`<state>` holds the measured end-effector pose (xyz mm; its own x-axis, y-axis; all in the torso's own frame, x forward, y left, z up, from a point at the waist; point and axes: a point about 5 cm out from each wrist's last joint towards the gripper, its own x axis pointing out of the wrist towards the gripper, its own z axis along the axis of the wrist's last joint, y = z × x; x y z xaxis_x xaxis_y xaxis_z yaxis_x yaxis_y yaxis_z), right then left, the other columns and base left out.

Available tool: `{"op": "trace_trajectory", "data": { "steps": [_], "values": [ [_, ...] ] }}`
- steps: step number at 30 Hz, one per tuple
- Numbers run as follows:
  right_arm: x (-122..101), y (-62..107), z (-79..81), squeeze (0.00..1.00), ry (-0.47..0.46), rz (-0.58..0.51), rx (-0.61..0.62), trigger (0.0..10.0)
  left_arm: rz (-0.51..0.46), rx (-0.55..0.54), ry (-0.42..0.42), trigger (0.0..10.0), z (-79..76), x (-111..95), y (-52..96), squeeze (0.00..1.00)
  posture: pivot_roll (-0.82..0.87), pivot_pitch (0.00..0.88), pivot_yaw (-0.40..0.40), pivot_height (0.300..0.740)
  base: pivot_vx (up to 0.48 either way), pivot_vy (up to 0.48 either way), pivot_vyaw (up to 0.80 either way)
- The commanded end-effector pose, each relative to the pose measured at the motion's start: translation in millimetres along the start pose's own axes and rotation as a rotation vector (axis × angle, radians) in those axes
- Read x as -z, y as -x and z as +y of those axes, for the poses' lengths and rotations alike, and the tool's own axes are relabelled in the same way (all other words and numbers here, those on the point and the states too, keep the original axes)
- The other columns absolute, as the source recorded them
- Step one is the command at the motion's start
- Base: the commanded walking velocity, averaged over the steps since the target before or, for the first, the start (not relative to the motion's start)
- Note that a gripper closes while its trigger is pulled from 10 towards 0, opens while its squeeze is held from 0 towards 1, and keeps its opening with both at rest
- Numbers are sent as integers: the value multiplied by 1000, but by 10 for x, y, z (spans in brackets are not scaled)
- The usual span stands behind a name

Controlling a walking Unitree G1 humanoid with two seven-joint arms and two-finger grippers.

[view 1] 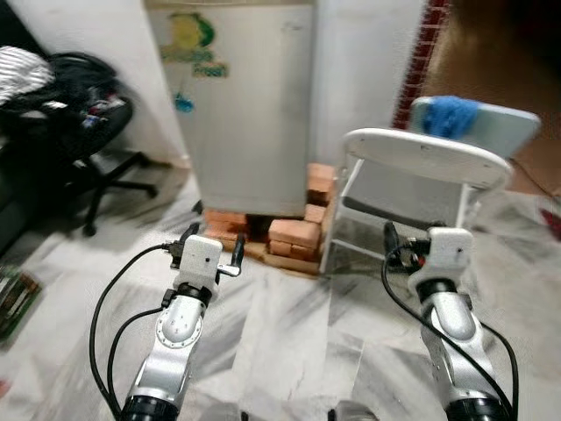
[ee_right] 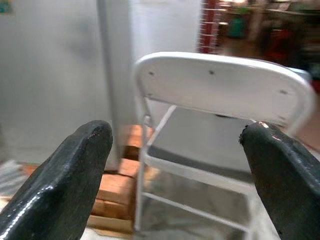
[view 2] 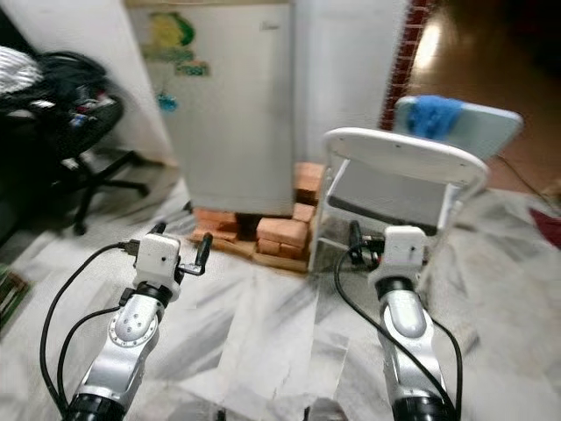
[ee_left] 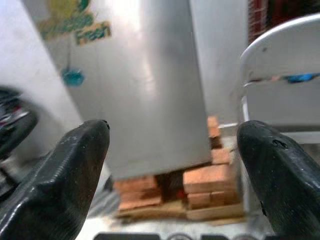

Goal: Restocking fridge

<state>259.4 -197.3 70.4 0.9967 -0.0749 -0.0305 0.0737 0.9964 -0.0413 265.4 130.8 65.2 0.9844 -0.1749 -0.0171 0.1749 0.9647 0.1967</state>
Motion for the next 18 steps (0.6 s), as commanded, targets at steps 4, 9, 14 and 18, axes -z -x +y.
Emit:
{"op": "trace_trajectory", "data": {
  "steps": [4, 9, 14, 18],
  "values": [
    [-61, -55, 142, 0, 0, -39, -29, 10000, 22, -13, -26, 10000, 103, 61, 39, 0, -45, 0, 68, 740, 0, 480, -513],
    [-91, -121, 144, 0, 3, -49, -25, 10000, 20, -12, -22, 10000, 106, 73, 42, 0, -43, 0, 65, 740, 0, 480, 0],
    [-111, -162, 133, 0, 2, -60, -13, 10000, 25, -26, 15, 10000, 142, 64, 1, 0, -39, 0, 60, 740, 0, 480, 0],
    [-84, -166, 157, 0, 4, -52, -23, 10000, 12, -29, 14, 10000, 150, 25, -34, 0, -36, 0, 52, 740, 0, 480, 0]
  ]
}}
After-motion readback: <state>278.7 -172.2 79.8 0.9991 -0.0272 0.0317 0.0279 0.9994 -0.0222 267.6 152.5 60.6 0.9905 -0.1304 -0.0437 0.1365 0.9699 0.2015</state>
